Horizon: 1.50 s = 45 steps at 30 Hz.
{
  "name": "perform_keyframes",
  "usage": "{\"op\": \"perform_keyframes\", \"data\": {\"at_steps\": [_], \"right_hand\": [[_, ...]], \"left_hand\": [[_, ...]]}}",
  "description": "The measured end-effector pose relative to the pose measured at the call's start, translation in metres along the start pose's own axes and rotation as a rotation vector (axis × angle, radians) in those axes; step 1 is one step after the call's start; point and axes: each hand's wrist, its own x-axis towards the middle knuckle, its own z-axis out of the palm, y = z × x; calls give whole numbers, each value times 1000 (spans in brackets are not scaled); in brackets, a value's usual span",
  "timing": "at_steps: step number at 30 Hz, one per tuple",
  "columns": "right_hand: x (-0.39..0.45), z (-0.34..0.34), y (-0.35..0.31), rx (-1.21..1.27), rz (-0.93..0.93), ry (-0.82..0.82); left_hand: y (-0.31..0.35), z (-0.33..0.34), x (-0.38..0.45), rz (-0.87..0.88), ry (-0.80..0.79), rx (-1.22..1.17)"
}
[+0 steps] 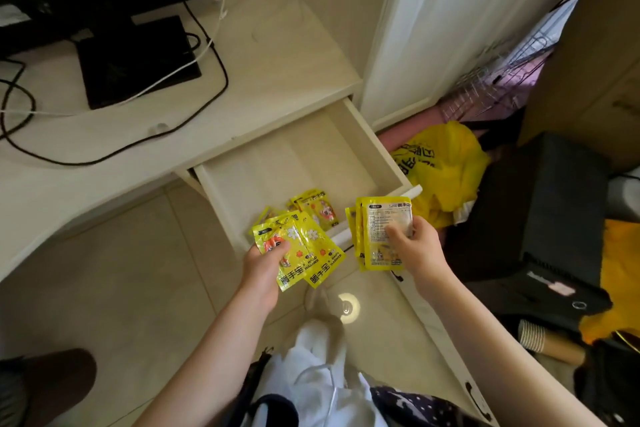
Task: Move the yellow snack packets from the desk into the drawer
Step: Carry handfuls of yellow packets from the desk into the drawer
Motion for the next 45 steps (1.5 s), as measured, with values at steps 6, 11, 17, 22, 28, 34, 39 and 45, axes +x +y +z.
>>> {"op": "perform_keyframes", "data": {"at_steps": [6,11,17,22,28,34,39,45], "right_hand": [[70,15,-31,-59,-19,-1],[138,38,-39,-211,-21,-4],[198,68,-22,-418,69,-120],[231,81,-6,-438,140,-241],[255,88,6,-418,180,-254],[256,83,7,-618,182,-257],[247,77,-1,-905,104,-337],[223,66,-15,-1021,15,-376]], "left_hand": [[25,45,69,-25,21,43],[32,81,122,-37,65,146],[10,112,161,-19,88,260],[-9,125,184,-39,155,347],[-16,133,194,83,185,537],[-21,128,189,111,223,671],[-19,115,177,107,281,730],[-9,96,149,102,348,678]]}}
